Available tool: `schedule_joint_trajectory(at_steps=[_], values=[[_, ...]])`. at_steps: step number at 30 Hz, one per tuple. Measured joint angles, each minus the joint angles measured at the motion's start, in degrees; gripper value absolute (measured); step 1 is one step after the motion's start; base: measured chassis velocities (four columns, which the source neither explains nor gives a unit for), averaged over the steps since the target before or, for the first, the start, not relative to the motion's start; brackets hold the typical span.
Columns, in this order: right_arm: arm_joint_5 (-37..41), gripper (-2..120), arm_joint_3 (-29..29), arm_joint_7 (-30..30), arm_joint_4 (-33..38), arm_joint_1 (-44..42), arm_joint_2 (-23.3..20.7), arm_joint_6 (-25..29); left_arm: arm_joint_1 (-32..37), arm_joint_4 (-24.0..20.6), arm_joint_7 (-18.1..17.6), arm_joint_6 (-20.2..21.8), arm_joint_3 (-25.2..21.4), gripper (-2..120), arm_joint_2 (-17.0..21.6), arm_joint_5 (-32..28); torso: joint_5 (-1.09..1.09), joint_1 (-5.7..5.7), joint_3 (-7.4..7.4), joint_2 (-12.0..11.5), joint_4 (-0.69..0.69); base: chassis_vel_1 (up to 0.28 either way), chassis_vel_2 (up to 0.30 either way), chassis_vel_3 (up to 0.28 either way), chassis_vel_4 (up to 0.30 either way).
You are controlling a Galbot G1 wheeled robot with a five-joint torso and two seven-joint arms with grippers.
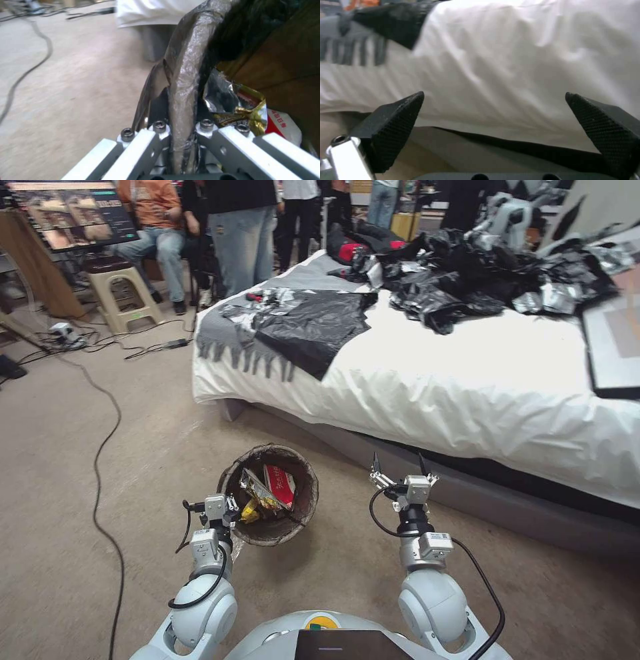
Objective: Pick up the trash bin, then pick up the garbage from the floor and place it into the trash bin.
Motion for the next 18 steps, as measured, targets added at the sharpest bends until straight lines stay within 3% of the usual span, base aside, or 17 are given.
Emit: schedule_joint_trajectory(at_steps=[18], values=[[-0.5, 100, -1.7, -0.1, -0.7, 0.9, 1.0, -0.3, 0.5, -0.7, -0.1, -0.1, -0.9, 0, 0.2, -0.1, 0.0, 0.0, 0.0, 0.0, -0.01, 0.127, 0.123, 0.128, 0.119]])
